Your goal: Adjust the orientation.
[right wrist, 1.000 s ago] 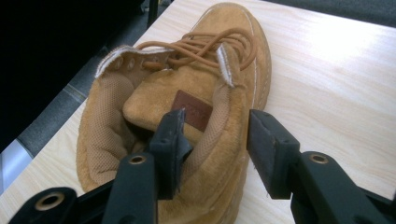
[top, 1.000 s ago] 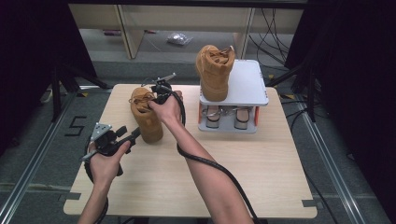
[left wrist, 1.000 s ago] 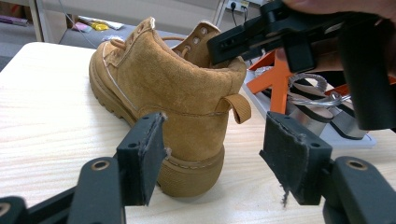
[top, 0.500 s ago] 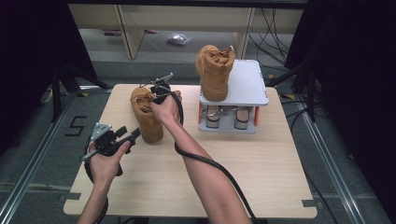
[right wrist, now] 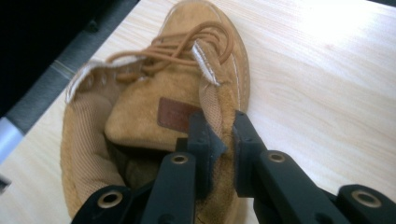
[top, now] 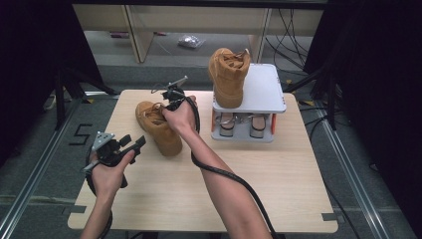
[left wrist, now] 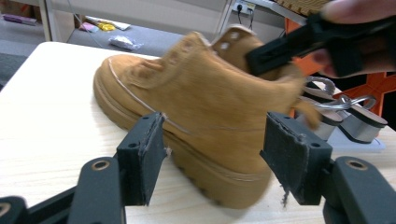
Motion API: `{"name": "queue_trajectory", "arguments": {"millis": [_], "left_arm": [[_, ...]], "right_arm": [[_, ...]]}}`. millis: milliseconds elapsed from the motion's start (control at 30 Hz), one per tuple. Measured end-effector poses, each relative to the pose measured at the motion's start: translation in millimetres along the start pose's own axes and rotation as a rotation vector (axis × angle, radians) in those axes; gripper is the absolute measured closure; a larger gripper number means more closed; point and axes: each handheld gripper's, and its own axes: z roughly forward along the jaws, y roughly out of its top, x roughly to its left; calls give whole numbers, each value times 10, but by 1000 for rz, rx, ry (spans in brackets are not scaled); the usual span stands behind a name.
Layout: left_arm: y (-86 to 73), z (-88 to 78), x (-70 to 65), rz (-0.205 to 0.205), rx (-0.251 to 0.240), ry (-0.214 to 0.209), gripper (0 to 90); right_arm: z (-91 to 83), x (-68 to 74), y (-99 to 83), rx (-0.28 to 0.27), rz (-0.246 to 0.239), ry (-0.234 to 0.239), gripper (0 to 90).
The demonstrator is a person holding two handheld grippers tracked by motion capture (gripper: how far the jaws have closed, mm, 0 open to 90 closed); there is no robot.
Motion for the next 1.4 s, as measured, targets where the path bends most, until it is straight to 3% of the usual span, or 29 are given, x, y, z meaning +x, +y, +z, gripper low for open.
{"name": "queue_trajectory", "arguments": {"millis": [33, 67, 133, 200, 267, 367, 433, 467, 500, 667, 767, 1000, 1167, 1400], "left_arm": [[0, 0, 0, 0, 0, 0, 376], [11, -15, 15, 4, -9, 3, 376], [17, -27, 20, -2, -11, 5, 376], [30, -46, 38, -6, -15, 15, 375], [31, -51, 47, -5, -21, 17, 375], [39, -67, 55, -8, -18, 24, 375], [39, -69, 61, -12, -21, 24, 375], [39, -77, 67, -11, -22, 23, 375], [39, -81, 70, -12, -23, 25, 375], [45, -89, 87, -16, -30, 33, 374], [51, -98, 90, -16, -31, 36, 374], [36, -81, 92, -15, -25, 40, 374], [33, -75, 79, -15, -23, 39, 374], [35, -69, 84, -15, -23, 38, 374]], "right_arm": [[-35, -27, -15, -9, -30, 2, 816], [-84, -17, -21, -8, -2, 17, 817], [-125, -41, -39, -16, -24, 27, 818], [-275, -77, -91, -24, -36, 44, 819], [-310, -80, -107, -22, -29, 50, 820], [-506, -98, -215, -33, -74, 60, 822], [-562, -93, -241, -25, -60, 58, 822], [-661, -109, -290, -33, -83, 72, 823], [-712, -115, -316, -27, -67, 76, 823], [-905, -175, -415, -45, -82, 104, 824], [-1004, -209, -465, -64, -109, 106, 824], [-1170, -352, -615, -70, -111, 112, 827], [-1265, -378, -680, -67, -120, 113, 828], [-1496, -455, -781, -77, -136, 154, 829]]}}
